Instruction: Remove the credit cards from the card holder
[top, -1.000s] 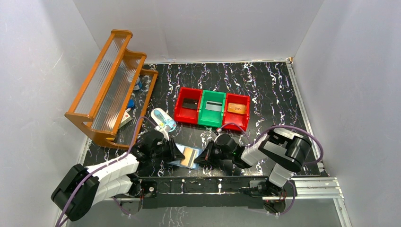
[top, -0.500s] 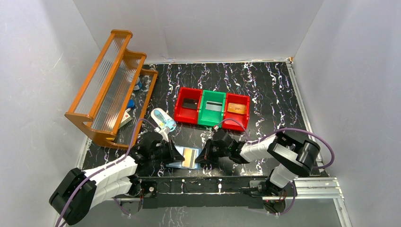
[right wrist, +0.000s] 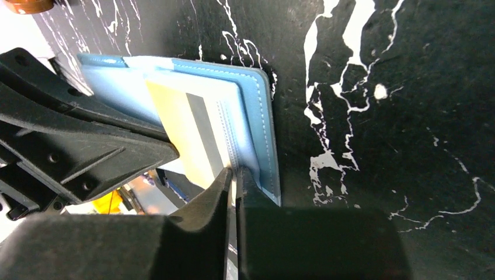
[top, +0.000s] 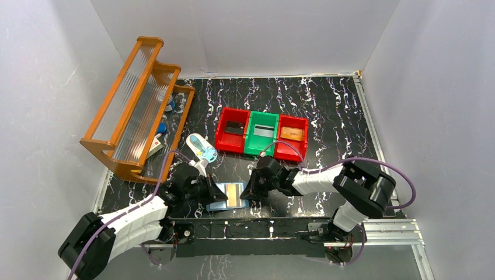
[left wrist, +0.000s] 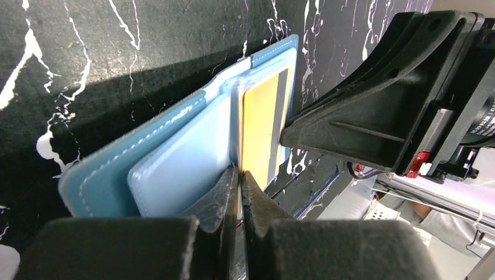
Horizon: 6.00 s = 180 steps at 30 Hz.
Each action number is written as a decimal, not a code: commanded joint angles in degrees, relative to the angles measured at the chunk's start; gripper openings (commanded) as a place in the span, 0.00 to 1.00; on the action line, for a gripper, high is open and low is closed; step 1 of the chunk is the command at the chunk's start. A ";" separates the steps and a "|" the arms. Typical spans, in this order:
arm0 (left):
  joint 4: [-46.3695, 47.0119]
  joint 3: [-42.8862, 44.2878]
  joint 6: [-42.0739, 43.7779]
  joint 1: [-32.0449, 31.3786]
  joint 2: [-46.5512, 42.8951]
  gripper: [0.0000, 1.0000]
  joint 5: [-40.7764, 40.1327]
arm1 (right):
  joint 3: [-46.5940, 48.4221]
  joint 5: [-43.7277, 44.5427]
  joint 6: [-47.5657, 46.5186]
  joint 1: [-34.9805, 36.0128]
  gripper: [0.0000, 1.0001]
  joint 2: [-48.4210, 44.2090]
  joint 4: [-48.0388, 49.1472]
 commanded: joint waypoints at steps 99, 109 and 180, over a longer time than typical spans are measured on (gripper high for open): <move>7.70 0.89 -4.16 -0.74 -4.31 0.15 5.52 | -0.96 8.52 -2.81 0.31 0.00 3.66 -5.90; 10.33 -1.03 -6.37 -0.74 0.46 0.16 2.29 | -1.34 5.22 -3.28 0.40 0.00 3.66 -0.87; -14.67 16.38 16.44 2.06 15.97 0.59 1.74 | -5.77 6.16 -0.95 -6.07 0.54 -5.32 4.14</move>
